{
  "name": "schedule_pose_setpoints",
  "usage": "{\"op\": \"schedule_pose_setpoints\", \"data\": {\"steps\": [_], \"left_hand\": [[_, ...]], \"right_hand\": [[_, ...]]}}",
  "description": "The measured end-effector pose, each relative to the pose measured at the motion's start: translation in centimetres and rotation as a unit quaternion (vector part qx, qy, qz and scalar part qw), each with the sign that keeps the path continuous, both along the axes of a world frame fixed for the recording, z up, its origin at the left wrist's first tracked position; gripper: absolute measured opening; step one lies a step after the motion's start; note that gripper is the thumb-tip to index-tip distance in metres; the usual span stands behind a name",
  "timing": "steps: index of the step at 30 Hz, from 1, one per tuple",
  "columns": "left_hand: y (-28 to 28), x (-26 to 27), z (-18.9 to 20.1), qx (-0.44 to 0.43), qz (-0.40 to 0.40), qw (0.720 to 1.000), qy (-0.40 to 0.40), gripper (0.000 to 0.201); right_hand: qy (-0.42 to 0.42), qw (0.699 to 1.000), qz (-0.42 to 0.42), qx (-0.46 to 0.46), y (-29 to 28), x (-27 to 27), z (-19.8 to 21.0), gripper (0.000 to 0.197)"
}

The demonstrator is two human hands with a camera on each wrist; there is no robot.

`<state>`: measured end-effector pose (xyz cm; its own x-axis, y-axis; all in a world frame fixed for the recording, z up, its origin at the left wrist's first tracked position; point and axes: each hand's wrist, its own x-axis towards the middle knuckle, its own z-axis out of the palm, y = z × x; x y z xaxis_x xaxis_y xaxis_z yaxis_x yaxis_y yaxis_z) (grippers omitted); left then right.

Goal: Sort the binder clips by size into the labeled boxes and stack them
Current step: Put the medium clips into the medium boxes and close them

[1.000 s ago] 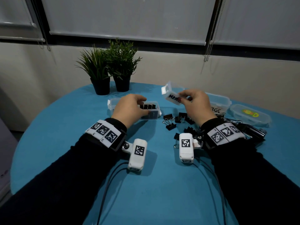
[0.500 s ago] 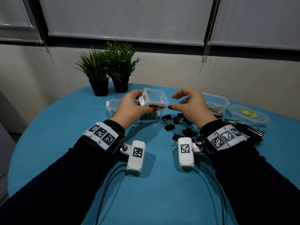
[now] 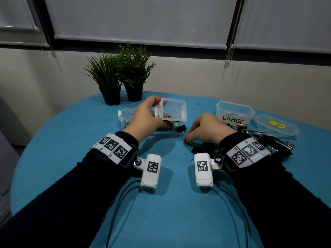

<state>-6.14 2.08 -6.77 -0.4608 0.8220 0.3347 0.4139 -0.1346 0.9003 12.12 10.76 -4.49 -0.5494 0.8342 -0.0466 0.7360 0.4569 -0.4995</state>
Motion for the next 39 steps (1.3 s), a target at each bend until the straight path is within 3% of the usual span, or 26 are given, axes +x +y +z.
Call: {"op": "schedule_pose_setpoints", "data": {"steps": [7, 11, 14, 17, 20, 27, 31, 33, 37, 39], "left_hand": [[0.1, -0.5, -0.3, -0.014, 0.012, 1.0, 0.018, 0.06], [0.2, -0.7, -0.4, -0.017, 0.016, 0.999, 0.024, 0.061], [0.1, -0.5, -0.3, -0.02, 0.009, 0.999, 0.025, 0.061], [0.0, -0.3, -0.1, -0.021, -0.011, 1.0, 0.007, 0.062], [-0.2, 0.1, 0.0, -0.018, -0.033, 0.999, 0.006, 0.063], [-0.5, 0.7, 0.3, -0.013, -0.074, 0.997, 0.003, 0.063], [-0.6, 0.7, 0.4, -0.014, -0.06, 0.998, 0.017, 0.064], [-0.6, 0.6, 0.3, -0.011, -0.05, 0.999, 0.012, 0.063], [-0.5, 0.4, 0.4, -0.015, -0.032, 0.999, 0.003, 0.061], [-0.5, 0.3, 0.4, -0.019, -0.025, 1.0, -0.001, 0.062]], "right_hand": [[0.035, 0.999, -0.018, 0.009, 0.2, -0.1, 0.3, 0.023], [0.136, 0.987, -0.067, 0.045, 1.4, 0.3, 0.7, 0.014], [0.299, 0.949, -0.057, 0.083, 1.7, 0.5, 0.9, 0.011], [0.432, 0.893, 0.053, 0.114, 0.9, 0.5, 1.2, 0.022], [0.415, 0.89, 0.138, 0.126, 0.2, 0.0, 0.9, 0.018], [0.198, 0.954, 0.156, 0.164, -0.5, 0.0, 1.0, 0.012], [0.097, 0.965, 0.174, 0.172, -1.7, 0.2, 1.9, 0.022], [0.117, 0.964, 0.171, 0.166, -1.5, 0.1, 1.8, 0.024], [0.319, 0.936, 0.102, 0.109, -0.7, 0.2, 1.2, 0.029], [0.363, 0.925, 0.044, 0.102, 0.3, 0.2, 1.0, 0.026]]}}
